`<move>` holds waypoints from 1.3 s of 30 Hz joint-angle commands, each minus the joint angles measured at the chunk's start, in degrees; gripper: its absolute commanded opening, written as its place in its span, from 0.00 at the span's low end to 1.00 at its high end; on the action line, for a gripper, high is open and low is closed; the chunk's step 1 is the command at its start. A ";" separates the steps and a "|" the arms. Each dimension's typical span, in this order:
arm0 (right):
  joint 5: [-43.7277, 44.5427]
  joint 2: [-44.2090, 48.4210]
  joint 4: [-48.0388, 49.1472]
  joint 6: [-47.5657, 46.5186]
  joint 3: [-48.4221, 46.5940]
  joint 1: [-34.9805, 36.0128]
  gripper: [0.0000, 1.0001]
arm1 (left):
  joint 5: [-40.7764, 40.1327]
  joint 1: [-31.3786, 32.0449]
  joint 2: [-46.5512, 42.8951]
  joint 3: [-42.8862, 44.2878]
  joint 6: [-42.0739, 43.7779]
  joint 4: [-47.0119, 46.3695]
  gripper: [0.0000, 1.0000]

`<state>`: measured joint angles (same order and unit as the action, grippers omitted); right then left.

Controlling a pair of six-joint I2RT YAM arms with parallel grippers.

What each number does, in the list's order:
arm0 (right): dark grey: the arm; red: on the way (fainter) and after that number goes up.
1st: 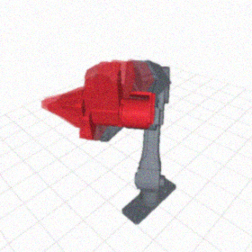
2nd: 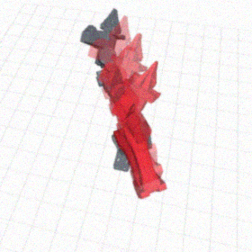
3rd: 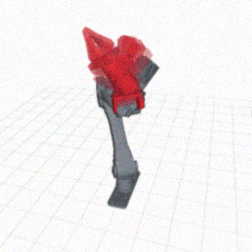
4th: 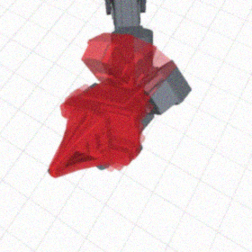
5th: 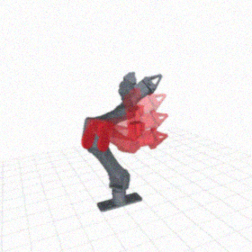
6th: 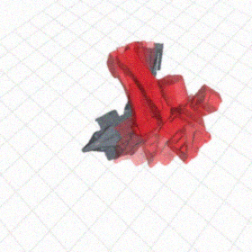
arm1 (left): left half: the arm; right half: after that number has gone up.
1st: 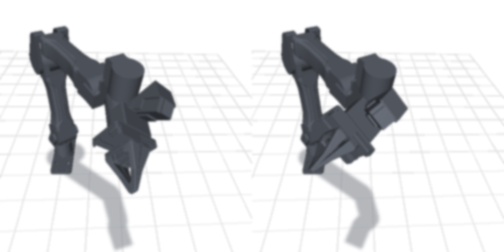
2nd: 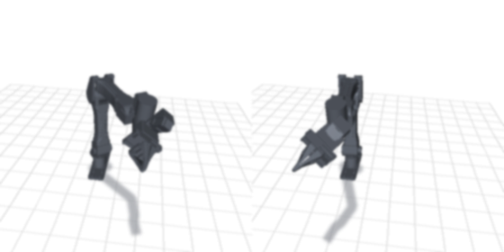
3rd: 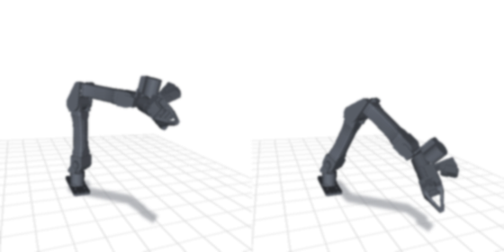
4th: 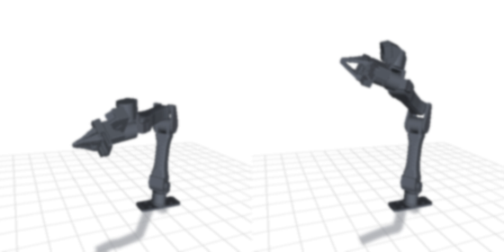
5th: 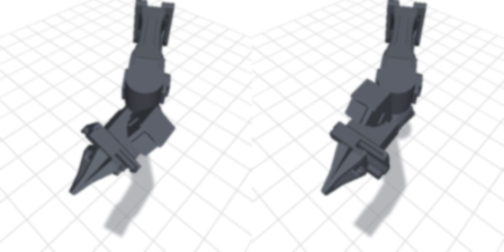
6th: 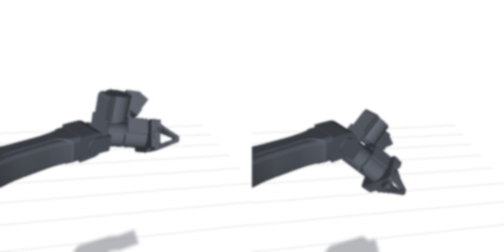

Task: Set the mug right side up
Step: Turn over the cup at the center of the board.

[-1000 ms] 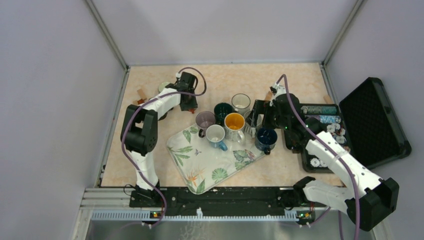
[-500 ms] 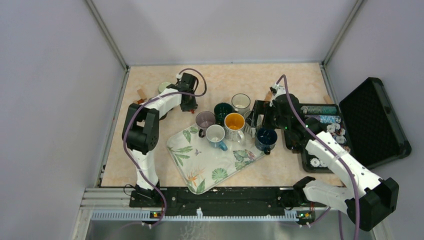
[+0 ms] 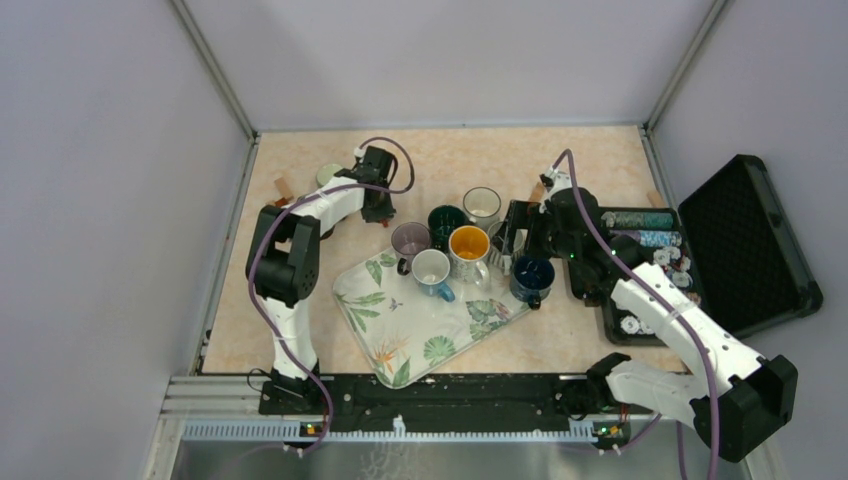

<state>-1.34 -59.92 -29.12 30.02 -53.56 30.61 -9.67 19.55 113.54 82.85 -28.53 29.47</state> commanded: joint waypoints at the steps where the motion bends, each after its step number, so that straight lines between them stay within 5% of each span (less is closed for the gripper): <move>1: 0.36 0.19 1.78 0.46 0.21 0.57 0.96 | -0.46 -0.05 -0.31 2.31 1.35 -2.49 0.31; 8: 0.30 0.24 1.70 0.50 0.43 0.58 0.96 | -0.49 -0.06 -0.24 2.41 2.05 -2.93 0.24; 15: 0.28 0.31 2.03 0.74 0.41 0.59 0.96 | 0.18 -0.08 -1.20 2.11 3.76 -4.16 0.00; 30: -3.52 -0.82 10.27 3.32 -0.92 0.57 0.96 | 4.67 -0.90 -12.66 2.40 3.74 -9.91 0.00; 39: -9.60 -4.10 23.40 8.18 -1.61 0.46 0.96 | 17.40 -0.92 -19.50 3.30 1.76 -15.38 0.00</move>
<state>-6.94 -62.76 -15.90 35.05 -53.25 30.63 -0.19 18.79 99.00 83.53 -25.45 20.51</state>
